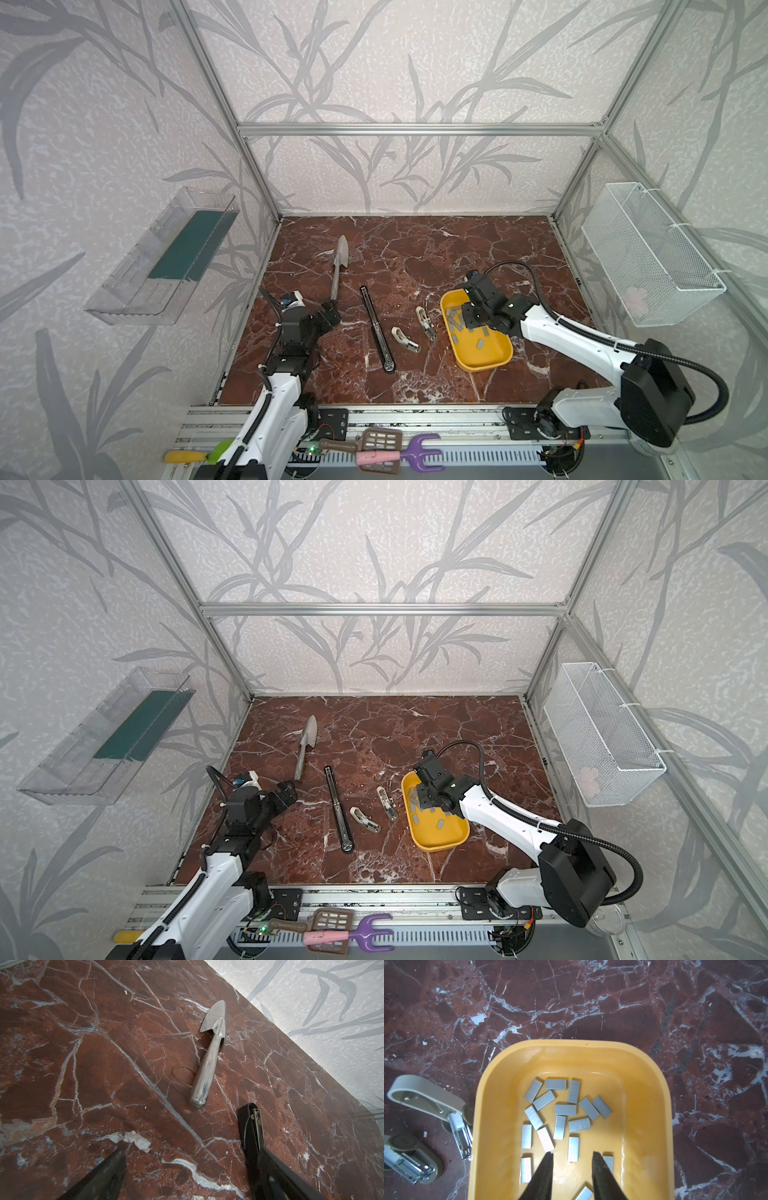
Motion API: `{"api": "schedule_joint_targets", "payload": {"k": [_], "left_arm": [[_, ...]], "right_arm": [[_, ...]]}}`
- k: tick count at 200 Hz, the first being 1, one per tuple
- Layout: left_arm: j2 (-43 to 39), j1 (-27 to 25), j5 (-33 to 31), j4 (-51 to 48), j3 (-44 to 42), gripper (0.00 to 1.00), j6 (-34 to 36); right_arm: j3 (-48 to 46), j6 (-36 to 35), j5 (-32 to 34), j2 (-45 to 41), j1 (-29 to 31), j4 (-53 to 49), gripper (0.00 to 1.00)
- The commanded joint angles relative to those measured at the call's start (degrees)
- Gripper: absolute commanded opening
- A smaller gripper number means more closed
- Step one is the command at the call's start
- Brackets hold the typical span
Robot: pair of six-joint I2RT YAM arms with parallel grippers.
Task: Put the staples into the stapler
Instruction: 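Lower the right gripper into the tray and grasp a staple strip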
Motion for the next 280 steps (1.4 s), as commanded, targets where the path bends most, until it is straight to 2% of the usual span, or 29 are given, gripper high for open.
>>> {"api": "schedule_joint_targets", "payload": {"k": [1, 14, 55, 97, 171, 280], "left_arm": [[0.81, -0.12, -1.63, 1.15, 1.63, 0.99, -0.36], [1.31, -0.14, -1.47, 1.18, 1.94, 0.99, -0.39], [-1.54, -0.14, -1.82, 1.24, 0.88, 0.99, -0.48], [-5.24, -0.28, -1.93, 1.15, -0.69, 0.99, -0.68], [-4.12, -0.22, -2.63, 1.67, -0.38, 0.99, -0.81], [-4.33, -0.27, -2.58, 1.68, -0.52, 0.99, -0.81]], "right_arm": [[-3.54, 0.07, -1.51, 0.23, 0.06, 3.68, 0.35], [-5.89, -0.59, -2.55, 0.95, -0.02, 7.71, 0.35], [-3.78, -0.31, 0.19, 5.26, -0.03, 4.31, 0.34], [-4.05, 0.18, -1.08, 8.68, -0.03, 5.77, 0.31], [-4.30, 0.22, -0.94, 10.17, -1.39, 6.32, 0.31], [-4.06, 0.24, -1.70, 12.26, -1.61, 6.45, 0.24]]}}
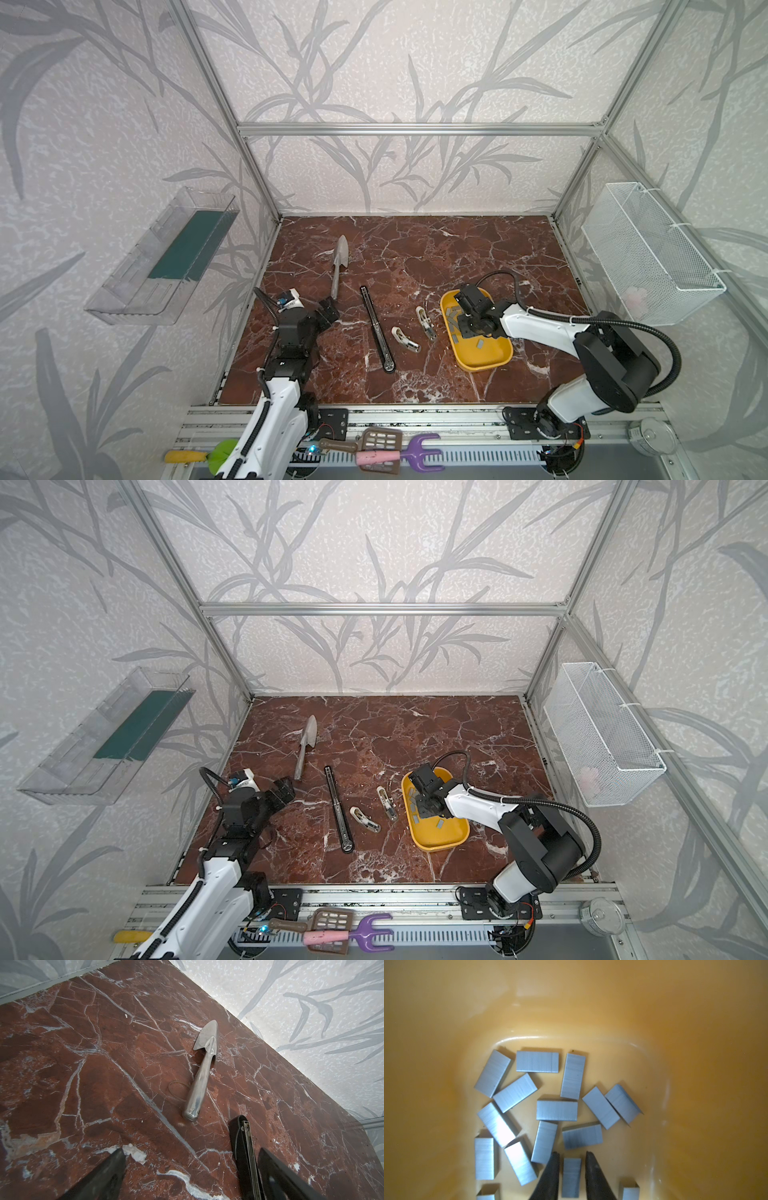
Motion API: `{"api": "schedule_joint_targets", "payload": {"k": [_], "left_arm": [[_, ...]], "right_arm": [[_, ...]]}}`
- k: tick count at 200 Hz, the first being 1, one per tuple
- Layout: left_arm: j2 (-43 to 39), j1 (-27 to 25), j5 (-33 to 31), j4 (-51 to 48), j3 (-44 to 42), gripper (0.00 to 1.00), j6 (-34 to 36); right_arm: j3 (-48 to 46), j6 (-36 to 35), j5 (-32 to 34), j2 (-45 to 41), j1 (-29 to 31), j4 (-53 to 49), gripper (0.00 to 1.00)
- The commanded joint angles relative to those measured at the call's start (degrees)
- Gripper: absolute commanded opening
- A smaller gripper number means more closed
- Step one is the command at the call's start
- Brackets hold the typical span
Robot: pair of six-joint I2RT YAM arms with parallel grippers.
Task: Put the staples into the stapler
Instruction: 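Lower the right gripper into the tray and grasp a staple strip, then lift the staple strip out of the tray with the right gripper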
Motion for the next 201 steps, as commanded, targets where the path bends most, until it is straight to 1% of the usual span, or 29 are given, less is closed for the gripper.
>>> {"api": "schedule_joint_targets", "payload": {"k": [1, 34, 63, 121, 140, 157, 165, 173, 187, 194, 201], "left_arm": [[-0.20, -0.20, -1.30, 0.70, -0.47, 0.99, -0.63], [-0.20, -0.18, -1.24, 0.79, -0.49, 0.99, -0.70], [0.14, -0.19, -0.89, 1.29, -0.50, 0.99, -0.54], [3.07, -0.25, 0.18, 1.43, 0.92, 0.99, -0.96], [3.57, -0.08, -1.22, 0.69, 1.22, 0.99, -2.42], [2.32, 0.12, -3.92, 0.32, 0.19, 0.99, -7.97], [0.80, 0.30, -3.47, 0.86, -0.55, 0.99, -8.79], [-1.50, 0.32, -3.21, 0.00, -0.78, 0.99, -7.98], [-5.88, 0.08, -5.17, -5.40, -0.12, 0.99, -7.39], [-5.75, -0.51, -5.92, -7.52, 0.47, 0.99, -7.91], [-5.22, -0.59, -3.76, -7.08, 0.20, 0.99, -8.68]], "right_arm": [[0.52, 0.62, -0.17, 0.87, -0.45, -1.03, 0.23], [0.68, 0.66, -0.31, 1.31, -0.45, -1.29, 0.20], [0.55, 0.62, -0.23, 0.55, -0.40, -1.38, 0.19], [-1.25, 0.88, 1.68, -5.23, -0.36, -1.25, 0.16], [-1.14, 0.27, 3.15, -8.07, -0.32, -1.87, 0.14], [0.37, -0.16, 4.28, -11.30, -0.19, -4.19, 0.13], [1.44, -0.41, 5.24, -13.06, 0.34, -5.55, 0.12], [2.63, -0.81, 6.40, -14.87, 1.30, -6.63, 0.13], [4.77, -1.69, 8.62, -17.46, 4.01, -7.72, 0.13], [5.91, -2.20, 9.96, -18.28, 5.73, -7.85, 0.13], [6.80, -2.94, 11.05, -18.61, 7.43, -7.20, 0.12]]}}
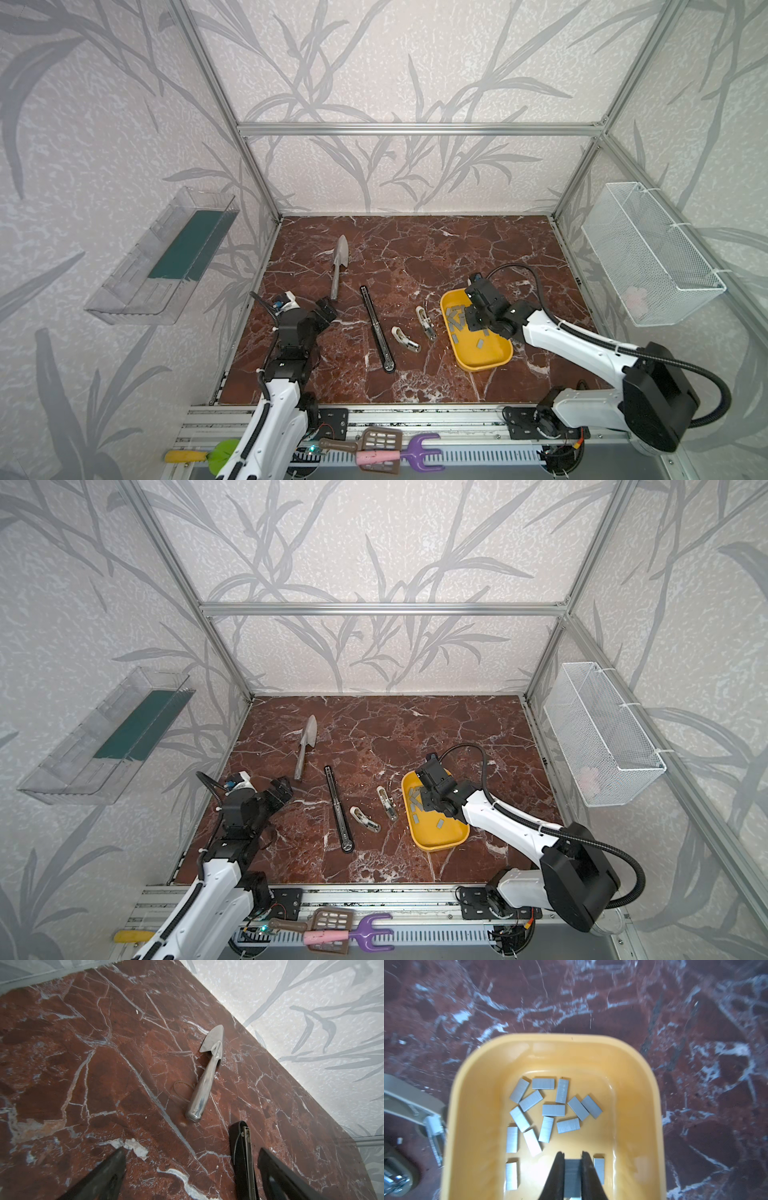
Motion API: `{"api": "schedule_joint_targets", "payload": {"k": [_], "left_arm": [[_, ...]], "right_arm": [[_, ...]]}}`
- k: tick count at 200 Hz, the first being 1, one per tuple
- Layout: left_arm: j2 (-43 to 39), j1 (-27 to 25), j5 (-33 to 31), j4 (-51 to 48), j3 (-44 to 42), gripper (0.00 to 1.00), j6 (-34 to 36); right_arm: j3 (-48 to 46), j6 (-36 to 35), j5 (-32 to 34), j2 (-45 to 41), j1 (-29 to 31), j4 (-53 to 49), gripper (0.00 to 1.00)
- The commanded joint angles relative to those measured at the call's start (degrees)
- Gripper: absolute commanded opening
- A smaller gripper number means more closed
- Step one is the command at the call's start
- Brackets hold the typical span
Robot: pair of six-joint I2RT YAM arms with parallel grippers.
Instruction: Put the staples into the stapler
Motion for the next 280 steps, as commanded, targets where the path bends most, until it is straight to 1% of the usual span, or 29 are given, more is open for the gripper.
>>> {"api": "schedule_joint_targets", "payload": {"k": [1, 12, 32, 41, 49, 60, 71, 80, 91, 104, 120, 149, 166, 187, 209, 247, 265, 280], "left_arm": [[-1.45, -0.55, -1.10, -4.46, 0.40, 0.99, -3.17], [-0.71, -0.54, 2.84, -2.41, -0.82, 0.99, -5.43], [-1.44, -0.56, 8.60, -0.03, -3.80, 0.99, -12.09], [-2.67, -0.55, 10.95, 0.97, -4.94, 0.91, -13.92], [-3.72, -0.58, 12.58, 0.97, -5.37, 0.89, -15.52], [-3.22, -1.35, 14.43, -1.19, -3.60, 0.84, -14.16], [-1.29, -2.38, 14.10, -6.87, 0.28, 0.85, -11.94], [0.74, -3.24, 15.16, -9.13, 2.40, 0.86, -10.69], [3.01, -4.12, 16.77, -9.67, 3.57, 0.87, -11.10], [4.78, -5.83, 18.47, -6.97, 3.03, 0.87, -12.34], [5.50, -9.53, 17.57, -6.17, 3.05, 0.87, -12.91], [8.48, -20.34, 13.75, -5.25, 4.33, 0.87, -13.33], [10.74, -24.54, 12.51, -5.13, 4.94, 0.87, -14.48], [10.24, -27.46, 9.86, -3.27, 2.55, 0.87, -16.81], [7.78, -29.43, 8.15, -4.60, 1.27, 0.87, -17.24], [4.35, -33.06, 8.56, -4.16, -0.47, 0.87, -19.40], [4.24, -35.84, 6.52, -4.45, -0.19, 0.87, -19.58], [5.75, -38.08, 4.67, -3.29, -0.03, 0.87, -19.80]], "right_arm": [[4.68, -2.37, 5.38, -3.17, 4.87, -1.57, 0.12], [6.62, -3.71, 5.86, -2.53, 7.54, -0.29, 0.13], [11.13, -5.77, 7.80, 0.86, 12.84, 1.22, 0.12], [12.37, -7.03, 7.95, 2.53, 14.94, 2.96, 0.12], [12.98, -7.86, 7.71, 3.81, 16.36, 4.88, 0.12], [13.43, -8.15, 7.10, 5.44, 17.50, 6.66, 0.12], [13.51, -8.00, 5.98, 6.62, 17.95, 7.50, 0.11], [13.03, -7.67, 5.59, 6.89, 18.06, 8.02, 0.11], [11.60, -7.28, 5.49, 6.35, 18.07, 8.94, 0.10], [9.02, -7.27, 5.88, 4.74, 18.07, 11.06, 0.10], [5.66, -6.97, 6.69, 2.50, 18.07, 13.43, 0.10], [3.09, -7.36, 8.34, -0.47, 18.07, 14.45, 0.10], [1.61, -7.65, 9.07, -1.70, 18.11, 15.83, 0.09], [0.57, -8.26, 10.11, -2.13, 18.11, 17.00, 0.09], [0.39, -8.67, 11.37, -1.67, 18.07, 17.36, 0.09], [0.48, -8.28, 10.65, -0.77, 18.07, 17.46, 0.08], [0.52, -8.18, 10.49, -0.77, 18.07, 17.54, 0.08], [0.41, -8.14, 10.56, -0.86, 18.07, 17.56, 0.08]]}}
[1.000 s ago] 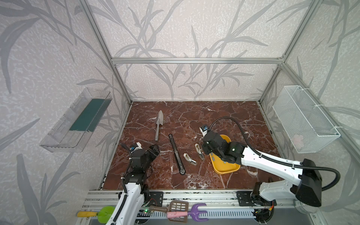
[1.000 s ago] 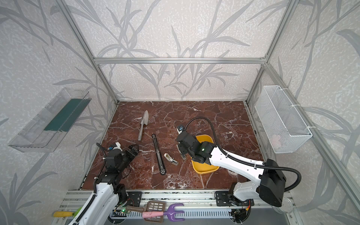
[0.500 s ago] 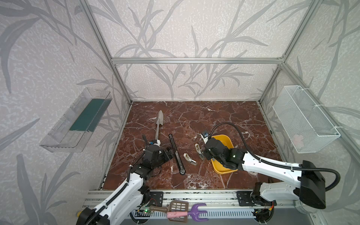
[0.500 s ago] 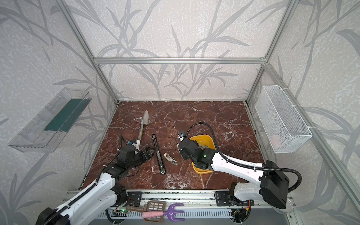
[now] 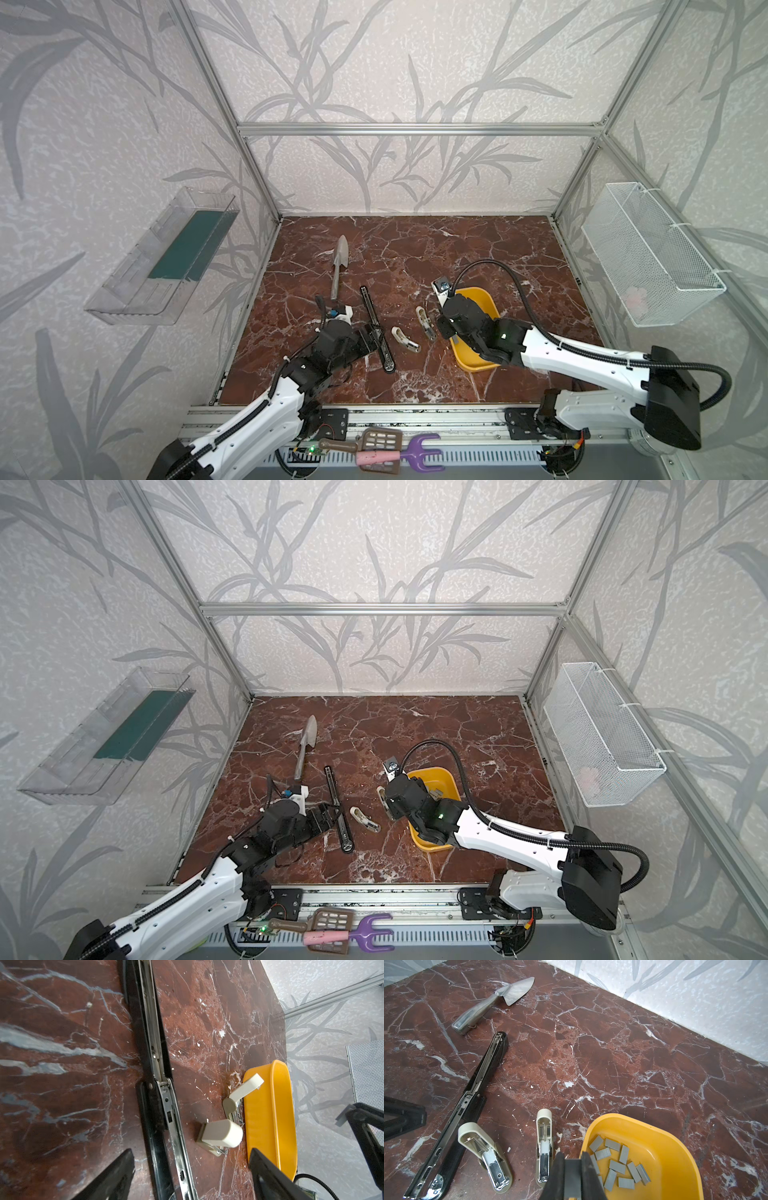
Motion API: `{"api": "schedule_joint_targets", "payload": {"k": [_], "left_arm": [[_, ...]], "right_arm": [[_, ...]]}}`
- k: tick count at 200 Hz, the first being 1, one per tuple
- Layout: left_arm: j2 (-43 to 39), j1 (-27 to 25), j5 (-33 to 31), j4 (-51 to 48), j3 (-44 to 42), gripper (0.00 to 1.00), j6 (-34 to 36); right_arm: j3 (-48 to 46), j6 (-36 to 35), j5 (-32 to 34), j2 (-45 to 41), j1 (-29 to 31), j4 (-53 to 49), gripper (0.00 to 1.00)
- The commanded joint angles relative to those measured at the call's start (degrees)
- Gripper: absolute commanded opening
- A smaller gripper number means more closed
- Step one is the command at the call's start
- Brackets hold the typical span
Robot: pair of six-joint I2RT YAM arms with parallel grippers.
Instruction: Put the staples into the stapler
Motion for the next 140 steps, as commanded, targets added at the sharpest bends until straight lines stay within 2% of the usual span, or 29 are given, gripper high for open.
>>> {"api": "schedule_joint_targets", "payload": {"k": [1, 72, 140], "left_arm": [[1.10, -2.87, -4.09, 1.43, -0.13, 0.87, -1.61], [12.22, -10.53, -4.38, 13.38, 0.77, 0.86, -3.61], [16.09, -16.27, -7.66, 15.42, 2.78, 0.87, -3.83]], "right_arm": [[-0.52, 0.00, 0.87, 0.17, -0.03, 1.42, 0.08], [-0.36, -0.44, 2.27, 0.82, -0.03, 1.34, 0.08], [-0.62, 0.35, 1.67, 0.57, -1.08, 0.89, 0.08]]}}
